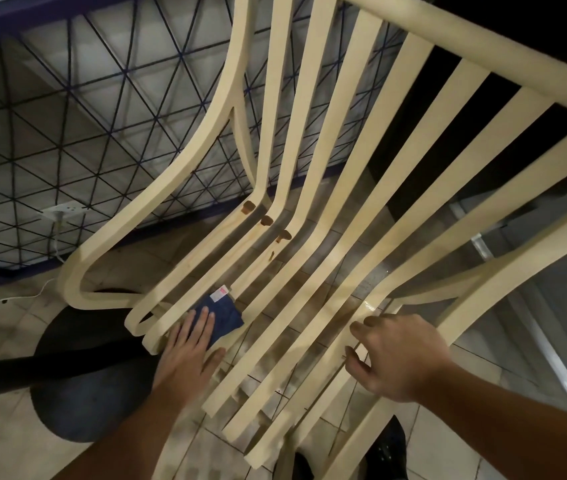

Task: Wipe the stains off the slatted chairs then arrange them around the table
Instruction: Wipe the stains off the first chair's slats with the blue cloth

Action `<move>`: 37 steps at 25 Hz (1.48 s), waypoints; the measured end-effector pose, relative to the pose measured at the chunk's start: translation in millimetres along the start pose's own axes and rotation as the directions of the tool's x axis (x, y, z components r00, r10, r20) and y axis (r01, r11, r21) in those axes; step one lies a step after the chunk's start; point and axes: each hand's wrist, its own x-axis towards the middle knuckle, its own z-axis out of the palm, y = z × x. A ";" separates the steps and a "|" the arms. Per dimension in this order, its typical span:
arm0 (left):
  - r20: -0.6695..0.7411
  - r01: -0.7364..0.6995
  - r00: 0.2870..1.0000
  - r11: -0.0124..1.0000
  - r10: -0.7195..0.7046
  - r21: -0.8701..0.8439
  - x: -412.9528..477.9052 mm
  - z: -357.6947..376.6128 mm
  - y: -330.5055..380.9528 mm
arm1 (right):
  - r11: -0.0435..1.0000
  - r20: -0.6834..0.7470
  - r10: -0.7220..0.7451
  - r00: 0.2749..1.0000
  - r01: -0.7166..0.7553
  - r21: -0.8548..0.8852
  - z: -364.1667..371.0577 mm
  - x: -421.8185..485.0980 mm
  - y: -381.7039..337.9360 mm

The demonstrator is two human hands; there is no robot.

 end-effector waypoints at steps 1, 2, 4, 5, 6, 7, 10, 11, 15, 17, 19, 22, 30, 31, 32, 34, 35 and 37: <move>0.008 -0.035 0.999 0.999 0.035 0.010 11.5 -3.2 2.5 | 1.000 0.010 -0.003 1.000 0.003 0.000 -0.7 0.1 0.0; 0.032 -0.053 0.998 0.999 0.052 0.008 21.9 -7.2 6.3 | 1.000 0.019 -0.001 1.000 0.001 0.008 -0.7 0.1 -0.2; 0.042 -0.060 0.997 0.998 0.061 -0.033 42.9 -13.9 16.8 | 1.000 0.026 0.007 1.000 -0.008 0.030 -0.4 -0.1 -0.4; 0.051 -0.054 0.997 0.997 0.057 -0.060 54.0 -17.7 22.6 | 0.999 0.026 0.008 1.000 -0.009 0.041 -0.4 0.2 -0.4; 0.075 -0.045 0.996 0.996 0.052 -0.081 64.9 -22.6 30.1 | 0.999 0.027 0.004 1.000 -0.005 0.052 -0.4 0.0 -0.4; 0.084 -0.045 0.995 0.995 0.053 -0.094 75.1 -25.9 38.0 | 0.998 0.030 0.000 1.000 -0.001 0.059 -0.3 -0.2 0.0; 0.115 -0.037 0.992 0.989 0.054 -0.143 101.6 -39.3 57.8 | 0.998 0.037 -0.003 0.999 0.001 0.069 1.3 1.4 0.9; 0.120 -0.029 0.992 0.987 0.049 -0.159 110.4 -45.1 63.6 | 0.997 0.039 -0.004 0.999 0.001 0.075 1.3 1.4 1.0; -0.062 -0.098 0.993 0.995 0.096 -0.028 140.1 -61.1 79.6 | 0.998 0.049 -0.005 0.999 0.001 0.064 -1.4 0.8 -0.4; -0.061 -0.106 0.993 0.992 0.102 -0.062 148.2 -54.2 81.1 | 0.999 0.051 -0.003 0.999 0.000 0.050 -2.8 1.2 -1.2; 0.000 -0.075 0.997 0.992 0.076 -0.099 145.2 -42.3 80.3 | 0.999 0.051 0.002 0.999 -0.004 0.042 -3.6 0.8 -1.4; 0.096 -0.111 0.989 0.993 0.113 -0.028 128.1 -25.5 67.4 | 0.999 0.053 0.012 0.999 -0.014 0.037 -3.9 0.9 -2.7; 0.029 -0.068 0.997 0.992 0.071 -0.105 49.5 -4.7 18.7 | 1.000 0.039 0.010 0.999 -0.011 0.010 1.0 1.4 -0.8; 0.024 -0.062 0.998 0.991 0.066 -0.116 49.5 -5.3 19.6 | 1.000 0.039 0.007 0.999 -0.008 0.006 1.2 1.6 -0.5; 0.024 -0.057 0.998 0.992 0.060 -0.115 51.4 -5.1 20.8 | 1.000 0.035 0.000 0.999 0.000 0.002 1.9 1.5 0.0; 0.026 -0.052 0.998 0.993 0.055 -0.105 56.1 -5.0 24.4 | 1.000 0.035 -0.013 0.999 0.012 0.009 2.4 1.5 0.6; 0.025 -0.050 0.998 0.993 0.053 -0.103 58.4 -5.8 26.3 | 1.000 0.038 -0.014 0.999 0.013 0.015 2.1 1.9 0.2; 0.019 -0.052 0.998 0.993 0.054 -0.108 67.6 -7.2 32.7 | 1.000 0.044 -0.013 0.999 0.012 0.023 1.9 1.6 0.4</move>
